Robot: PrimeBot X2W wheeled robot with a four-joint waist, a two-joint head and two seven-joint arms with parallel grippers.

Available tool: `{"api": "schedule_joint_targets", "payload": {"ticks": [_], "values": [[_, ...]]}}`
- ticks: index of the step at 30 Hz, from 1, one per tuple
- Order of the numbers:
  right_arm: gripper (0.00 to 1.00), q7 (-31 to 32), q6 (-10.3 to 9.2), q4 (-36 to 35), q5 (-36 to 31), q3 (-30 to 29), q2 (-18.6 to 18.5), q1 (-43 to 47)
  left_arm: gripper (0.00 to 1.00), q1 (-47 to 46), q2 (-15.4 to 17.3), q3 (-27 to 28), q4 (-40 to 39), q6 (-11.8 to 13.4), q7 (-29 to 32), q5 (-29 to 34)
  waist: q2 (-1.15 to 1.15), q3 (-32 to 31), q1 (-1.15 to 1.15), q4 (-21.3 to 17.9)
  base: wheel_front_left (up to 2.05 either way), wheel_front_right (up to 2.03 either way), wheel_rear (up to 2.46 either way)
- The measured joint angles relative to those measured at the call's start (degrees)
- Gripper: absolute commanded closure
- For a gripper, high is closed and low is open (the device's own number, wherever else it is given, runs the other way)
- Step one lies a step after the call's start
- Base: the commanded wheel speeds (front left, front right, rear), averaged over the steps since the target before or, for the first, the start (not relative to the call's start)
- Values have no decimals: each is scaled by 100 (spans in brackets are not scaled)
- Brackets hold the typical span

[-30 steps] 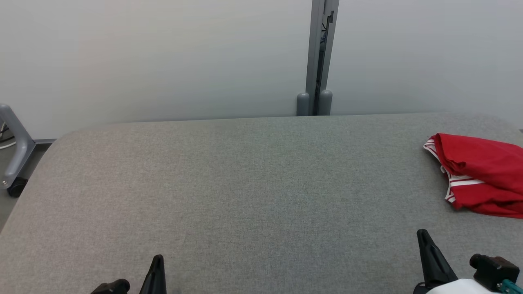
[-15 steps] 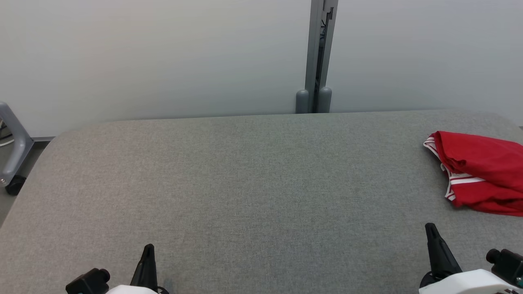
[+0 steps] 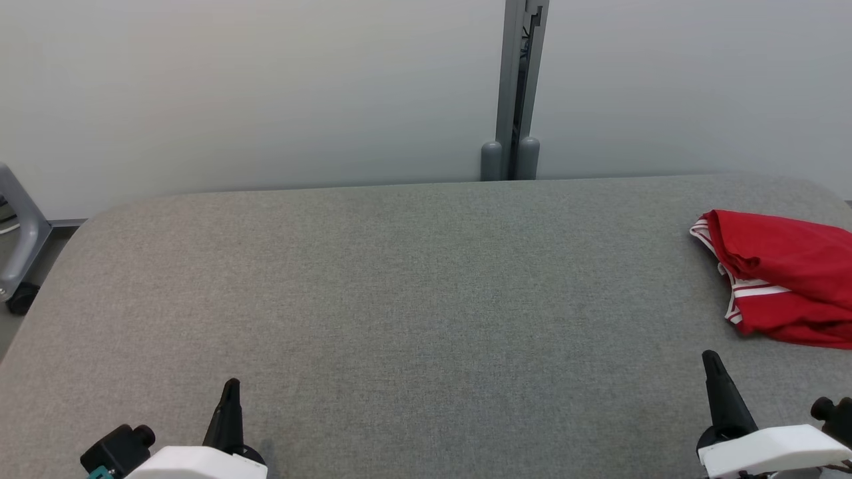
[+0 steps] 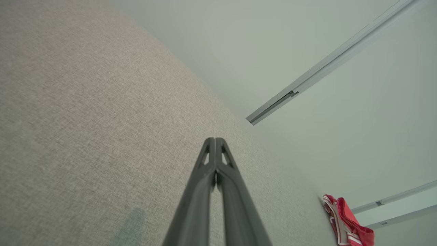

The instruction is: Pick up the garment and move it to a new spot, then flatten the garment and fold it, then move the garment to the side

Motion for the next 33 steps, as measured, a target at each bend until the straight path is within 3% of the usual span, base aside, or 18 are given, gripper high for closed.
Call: {"api": "schedule_joint_targets", "payload": {"ticks": [33], "values": [[100, 488, -1, -46, 2035, -225, -21, -277, 100, -345, -68, 559, -48, -471, 539, -1796, 0, 125, 0, -35, 0, 0, 0]]}}
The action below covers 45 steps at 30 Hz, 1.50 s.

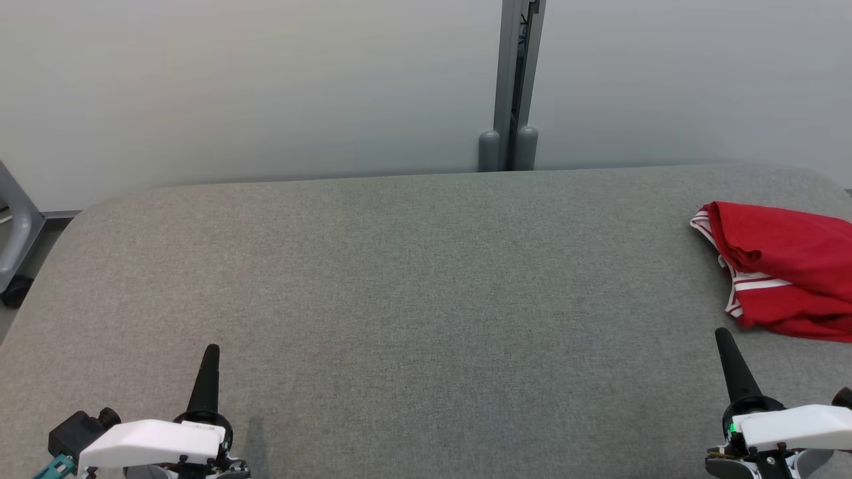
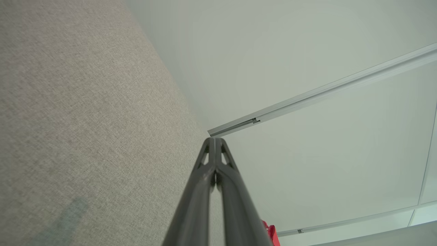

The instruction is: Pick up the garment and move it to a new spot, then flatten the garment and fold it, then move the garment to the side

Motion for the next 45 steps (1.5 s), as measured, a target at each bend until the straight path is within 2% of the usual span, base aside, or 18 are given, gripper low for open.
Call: {"api": "schedule_joint_targets", "payload": {"ticks": [45], "values": [[100, 495, 0, -46, 2001, -234, -24, -249, 100, -347, -42, 560, -52, -478, 554, -1782, 0, 173, 0, -48, 0, 0, 0]]}}
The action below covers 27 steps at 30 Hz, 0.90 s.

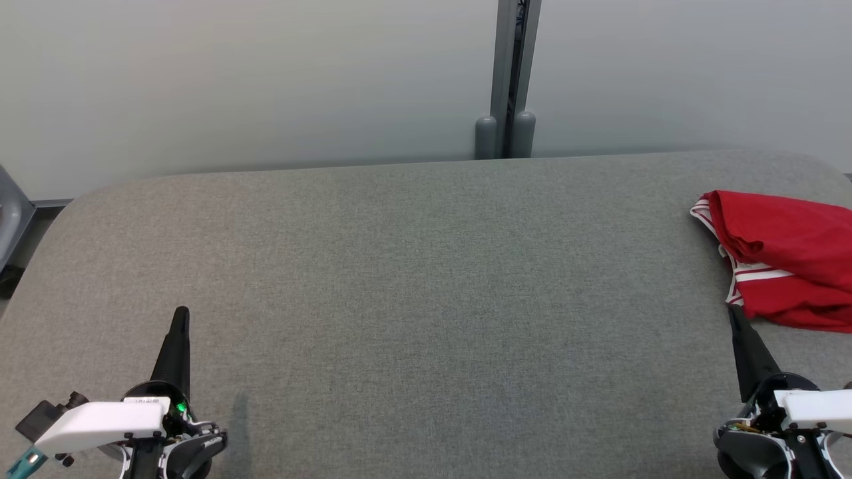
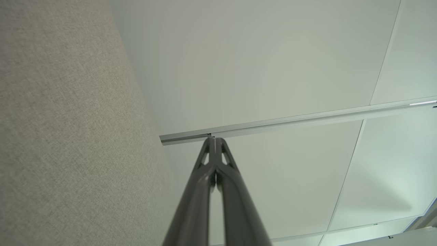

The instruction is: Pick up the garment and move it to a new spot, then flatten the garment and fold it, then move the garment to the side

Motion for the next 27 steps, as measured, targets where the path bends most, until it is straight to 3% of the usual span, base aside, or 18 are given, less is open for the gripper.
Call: {"api": "schedule_joint_targets", "payload": {"ticks": [11, 27], "values": [[100, 96, 0, -8, 400, -46, -5, -61, 100, -75, -11, 105, -9, -98, 100, -349, 0, 41, 0, -12, 0, 0, 0], [100, 97, 0, -9, 407, -48, -5, -75, 100, -82, -11, 107, -11, -98, 101, -353, 0, 41, 0, -12, 0, 0, 0]]}}
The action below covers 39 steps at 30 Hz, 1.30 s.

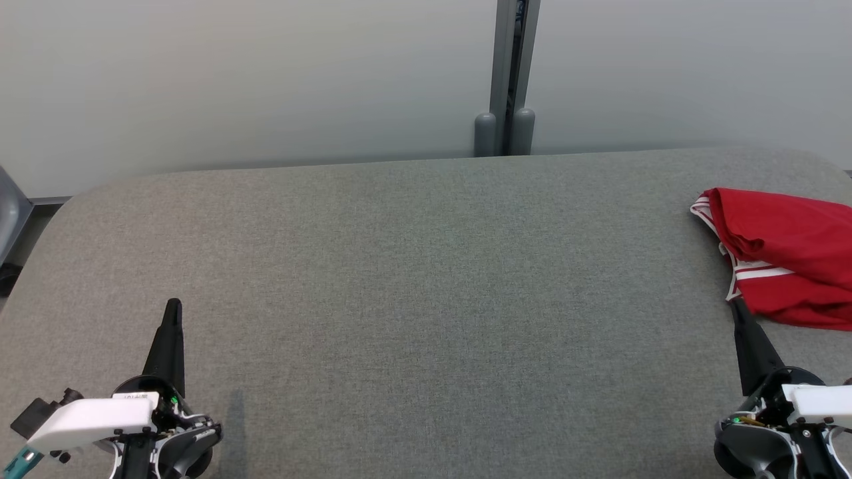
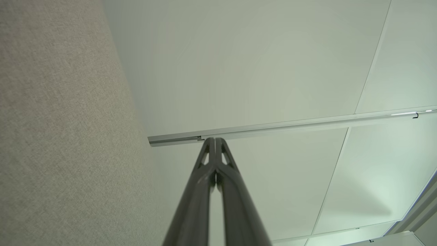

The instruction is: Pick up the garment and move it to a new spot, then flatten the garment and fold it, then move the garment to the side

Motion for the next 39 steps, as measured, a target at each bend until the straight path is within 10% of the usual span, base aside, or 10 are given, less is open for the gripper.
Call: {"api": "schedule_joint_targets", "payload": {"ticks": [39], "values": [[100, 0, 0, 0, 0, 0, 0, 0, 100, 0, -1, 1, -1, 0, 0, 0, 0, 0, 0, 0, 0, 0, 0]]}}
